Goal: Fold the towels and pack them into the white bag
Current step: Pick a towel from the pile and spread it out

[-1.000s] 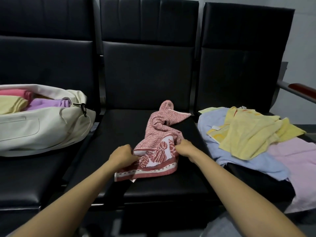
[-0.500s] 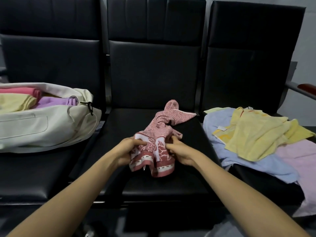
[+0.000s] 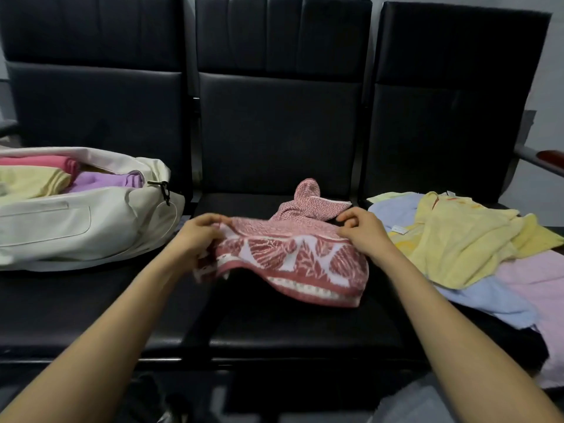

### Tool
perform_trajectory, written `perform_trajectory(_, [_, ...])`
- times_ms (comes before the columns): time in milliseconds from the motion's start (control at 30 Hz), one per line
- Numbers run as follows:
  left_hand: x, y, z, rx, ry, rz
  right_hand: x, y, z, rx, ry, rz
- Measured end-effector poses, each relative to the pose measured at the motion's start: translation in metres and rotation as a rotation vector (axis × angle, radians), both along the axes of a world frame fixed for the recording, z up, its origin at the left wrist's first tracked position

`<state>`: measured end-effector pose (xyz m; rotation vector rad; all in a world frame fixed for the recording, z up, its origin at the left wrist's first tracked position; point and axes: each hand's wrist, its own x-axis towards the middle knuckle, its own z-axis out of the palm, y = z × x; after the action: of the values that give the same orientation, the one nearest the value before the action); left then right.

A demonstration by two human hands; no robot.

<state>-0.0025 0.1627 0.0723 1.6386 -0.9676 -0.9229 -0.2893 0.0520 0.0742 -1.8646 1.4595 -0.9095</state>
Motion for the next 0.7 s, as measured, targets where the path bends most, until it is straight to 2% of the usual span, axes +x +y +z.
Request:
perform_trajectory(100, [0.019,0.003,-0.016,0.306,-0.421,-0.206,-0.018,-0.003,0.001,-0.004,0.152,-0.016])
perform_trajectory(167, [0.026,0.001,-0.031,0.452,-0.807,-0.295,-0.021,-0.002,-0.005,0.005,0.292,0.043])
perform_trajectory(200, [0.026,0.0,-0.036,0.453,-0.966,-0.3,-0.021,-0.001,-0.009,0.01,0.368,0.102])
perform_trajectory(233, [0.024,-0.001,-0.038,0.393,-1.027,-0.28,-0.021,0.001,-0.014,0.011,0.435,0.174])
perform_trajectory(333, [0.009,0.001,-0.032,0.108,-0.862,-0.243,-0.017,0.009,-0.02,-0.017,0.517,0.362])
perform_trajectory(400, [-0.003,0.004,-0.027,0.024,-0.805,-0.349,-0.013,0.016,-0.016,-0.058,0.509,0.426])
perform_trajectory(500, [-0.018,0.007,-0.027,0.151,-0.765,-0.642,-0.005,0.024,-0.013,0.08,0.503,0.597])
perform_trajectory(567, [-0.021,0.004,-0.037,0.243,-0.839,-0.764,-0.001,0.03,-0.018,0.201,0.626,0.719])
perform_trajectory(633, [-0.023,0.002,-0.048,0.221,-0.926,-0.765,0.003,0.031,-0.028,0.193,0.767,0.751])
perform_trajectory(700, [-0.025,0.0,-0.054,0.164,-1.001,-0.69,0.006,0.029,-0.036,0.116,0.798,0.697])
